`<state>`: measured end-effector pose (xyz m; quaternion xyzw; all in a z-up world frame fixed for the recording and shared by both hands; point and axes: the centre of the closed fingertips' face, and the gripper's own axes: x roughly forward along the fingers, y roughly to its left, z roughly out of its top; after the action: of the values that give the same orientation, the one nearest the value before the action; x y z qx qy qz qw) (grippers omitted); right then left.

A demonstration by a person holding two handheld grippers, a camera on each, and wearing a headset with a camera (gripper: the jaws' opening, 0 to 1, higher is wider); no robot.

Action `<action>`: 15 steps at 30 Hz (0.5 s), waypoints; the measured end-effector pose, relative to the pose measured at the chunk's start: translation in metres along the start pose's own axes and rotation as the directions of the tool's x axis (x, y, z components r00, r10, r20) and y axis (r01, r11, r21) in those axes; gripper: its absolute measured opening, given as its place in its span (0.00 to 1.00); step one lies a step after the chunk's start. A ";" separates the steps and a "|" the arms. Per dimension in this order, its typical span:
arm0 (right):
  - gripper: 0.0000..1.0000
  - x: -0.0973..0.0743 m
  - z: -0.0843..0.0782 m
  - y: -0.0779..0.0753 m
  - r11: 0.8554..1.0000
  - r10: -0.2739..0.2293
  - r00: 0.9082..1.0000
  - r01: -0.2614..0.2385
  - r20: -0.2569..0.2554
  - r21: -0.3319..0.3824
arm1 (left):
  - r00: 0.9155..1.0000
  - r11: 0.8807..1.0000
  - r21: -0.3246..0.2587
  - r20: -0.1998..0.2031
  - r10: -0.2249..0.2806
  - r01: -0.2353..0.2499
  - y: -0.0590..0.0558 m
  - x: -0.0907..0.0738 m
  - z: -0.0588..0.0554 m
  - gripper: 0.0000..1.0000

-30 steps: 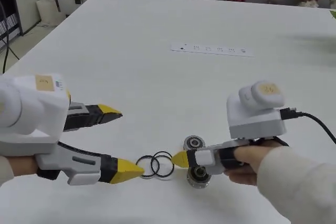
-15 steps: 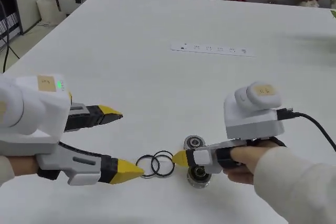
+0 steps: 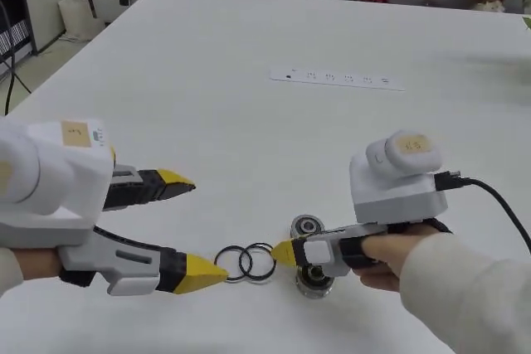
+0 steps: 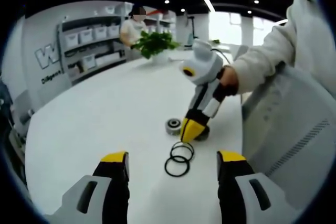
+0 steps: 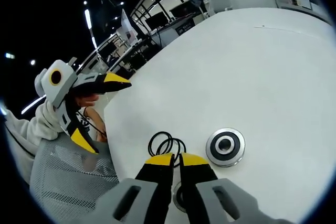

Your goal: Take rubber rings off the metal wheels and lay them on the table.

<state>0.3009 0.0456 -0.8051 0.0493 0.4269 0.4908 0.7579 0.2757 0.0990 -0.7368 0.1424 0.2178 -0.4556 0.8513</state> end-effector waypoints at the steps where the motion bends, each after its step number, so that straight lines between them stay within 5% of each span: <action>1: 0.02 0.000 0.000 0.000 1.000 -0.001 1.000 0.001 0.000 0.000 | 1.000 1.000 0.001 -0.001 0.000 0.000 0.000 0.000 0.000 0.69; 15: 0.07 0.000 0.003 0.000 1.000 -0.007 1.000 0.008 0.010 -0.031 | 1.000 1.000 0.004 0.001 -0.004 0.004 -0.001 0.000 0.001 0.69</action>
<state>0.3027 0.0465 -0.8028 0.0384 0.4159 0.4942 0.7624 0.2750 0.0977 -0.7366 0.1434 0.2168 -0.4579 0.8502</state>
